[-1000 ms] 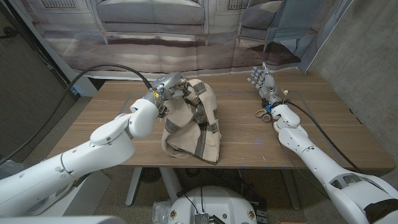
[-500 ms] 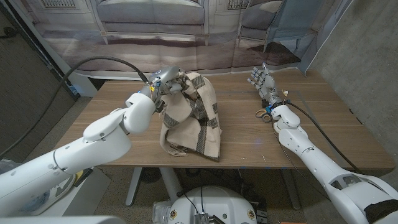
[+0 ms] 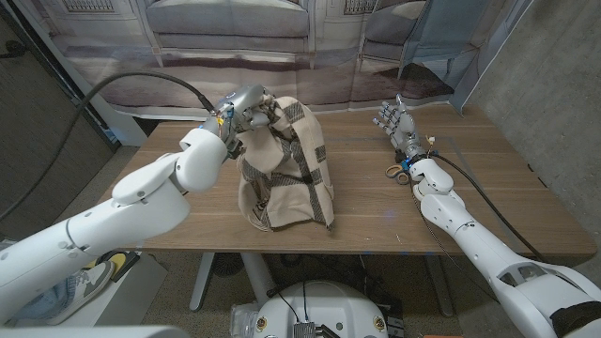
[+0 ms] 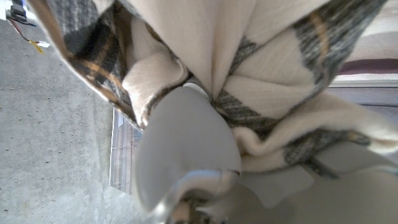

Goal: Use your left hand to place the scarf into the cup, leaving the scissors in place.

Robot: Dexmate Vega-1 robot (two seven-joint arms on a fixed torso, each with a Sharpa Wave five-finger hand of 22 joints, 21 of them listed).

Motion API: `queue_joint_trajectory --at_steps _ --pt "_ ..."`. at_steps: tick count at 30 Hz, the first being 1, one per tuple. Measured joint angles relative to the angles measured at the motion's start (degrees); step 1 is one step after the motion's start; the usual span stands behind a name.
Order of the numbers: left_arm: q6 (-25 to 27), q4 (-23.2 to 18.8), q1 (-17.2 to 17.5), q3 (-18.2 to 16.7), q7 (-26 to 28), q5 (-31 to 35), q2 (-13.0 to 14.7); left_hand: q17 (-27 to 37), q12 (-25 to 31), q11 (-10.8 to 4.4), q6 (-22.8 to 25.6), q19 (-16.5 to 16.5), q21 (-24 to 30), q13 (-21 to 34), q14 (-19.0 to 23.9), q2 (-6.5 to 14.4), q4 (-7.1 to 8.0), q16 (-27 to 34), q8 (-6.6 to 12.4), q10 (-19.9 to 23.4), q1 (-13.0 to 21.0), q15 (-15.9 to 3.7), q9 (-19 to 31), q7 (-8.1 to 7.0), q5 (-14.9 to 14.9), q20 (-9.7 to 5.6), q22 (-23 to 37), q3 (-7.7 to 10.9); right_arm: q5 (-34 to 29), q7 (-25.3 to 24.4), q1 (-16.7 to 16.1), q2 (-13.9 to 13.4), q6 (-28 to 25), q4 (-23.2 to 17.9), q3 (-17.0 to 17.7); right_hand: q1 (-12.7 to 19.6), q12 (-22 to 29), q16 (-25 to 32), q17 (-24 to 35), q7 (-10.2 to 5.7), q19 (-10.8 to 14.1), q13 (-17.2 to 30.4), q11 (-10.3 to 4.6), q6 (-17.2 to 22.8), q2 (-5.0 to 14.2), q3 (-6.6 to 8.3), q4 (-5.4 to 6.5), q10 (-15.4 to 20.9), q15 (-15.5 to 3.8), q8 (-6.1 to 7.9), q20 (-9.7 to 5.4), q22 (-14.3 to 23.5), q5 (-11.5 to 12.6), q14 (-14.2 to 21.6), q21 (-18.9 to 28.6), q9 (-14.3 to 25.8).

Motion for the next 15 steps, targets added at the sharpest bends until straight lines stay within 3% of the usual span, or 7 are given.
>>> queue_joint_trajectory --at_steps 15 --pt "-0.65 0.13 -0.79 -2.98 -0.16 -1.34 0.37 0.54 -0.40 -0.47 0.30 0.00 0.56 0.55 0.09 -0.02 0.07 -0.04 0.00 0.49 -0.01 0.09 -0.12 -0.31 -0.11 0.01 0.00 0.40 0.00 -0.50 -0.50 -0.46 -0.54 -1.21 0.03 0.00 0.00 0.00 0.00 0.19 -0.01 0.00 0.00 0.19 0.00 0.00 0.00 0.00 -0.21 0.00 0.00 0.00 0.00 0.21 0.00 0.00"
